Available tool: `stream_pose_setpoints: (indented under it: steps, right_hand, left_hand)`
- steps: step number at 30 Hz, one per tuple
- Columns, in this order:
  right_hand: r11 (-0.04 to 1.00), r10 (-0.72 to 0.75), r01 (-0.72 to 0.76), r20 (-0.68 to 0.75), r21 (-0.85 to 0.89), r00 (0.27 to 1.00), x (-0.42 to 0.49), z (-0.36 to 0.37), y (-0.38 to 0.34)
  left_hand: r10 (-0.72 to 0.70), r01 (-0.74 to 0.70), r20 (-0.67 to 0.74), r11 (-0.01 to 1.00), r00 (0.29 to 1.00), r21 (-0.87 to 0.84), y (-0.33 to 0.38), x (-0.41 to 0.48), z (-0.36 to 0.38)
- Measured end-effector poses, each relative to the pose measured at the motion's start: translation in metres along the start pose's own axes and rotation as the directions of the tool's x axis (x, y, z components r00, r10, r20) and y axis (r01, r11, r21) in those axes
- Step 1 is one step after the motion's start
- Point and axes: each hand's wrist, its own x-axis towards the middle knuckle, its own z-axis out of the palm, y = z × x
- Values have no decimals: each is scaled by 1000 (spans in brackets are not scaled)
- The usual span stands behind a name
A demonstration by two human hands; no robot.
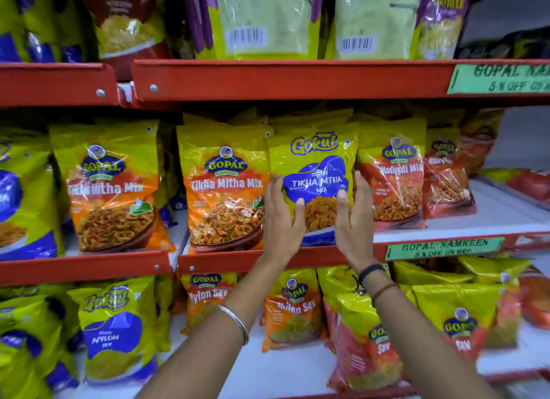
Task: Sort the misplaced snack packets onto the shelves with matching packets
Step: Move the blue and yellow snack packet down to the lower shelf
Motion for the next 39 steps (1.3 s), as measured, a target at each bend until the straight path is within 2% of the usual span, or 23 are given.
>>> stream_pose_setpoints:
  steps: [2,4,7,10,14,18,24,28,32,34,39]
  right_hand:
    - [989,130,-135,88,53,988,3,0,8]
    - [964,214,-238,194,115,957,9,1,20]
    - [946,274,-303,209,119,939,22,-2,38]
    - [918,309,-367,309,152,900,32,-7,52]
    - [921,276,-342,305,188,911,31,-12,55]
    - [921,224,-290,258,259,940,12,-23,50]
    - [915,125,-170,143,367,982,-18,-36,13]
    - [898,102,-125,76,422,992,-43,-40,-19]
    - [899,143,-199,169,389,975,-82,-27,-20]
    - [893,209,-278,221,353,953,-108,-13,-9]
    - [860,336,-440,362,258,870,-176,23,13]
  left_hand:
    - [-174,172,-8,981,985,-84,-1,-2,10]
    - [-265,264,8,956,964,-131,-5,-4,17]
    - [-301,305,51,944,952,-129,-16,3,19]
    - [-333,342,97,934,938,-101,-23,12,16]
    - [-369,387,149,913,918,-129,-17,12,7]
    - [-301,327,159,929,940,-173,-6,-5,-7]
    - [-243,226,-26,932,970,-282,12,-40,-34]
    - [-195,168,-75,949,978,-266,19,-60,-64]
    - [-254,237,-41,942,966,-236,7,-97,-93]
    - [-309,297,-26,930,951,-216,-8,-119,-103]
    - [-491,484,34,843,871,-233,-58,-178,-121]
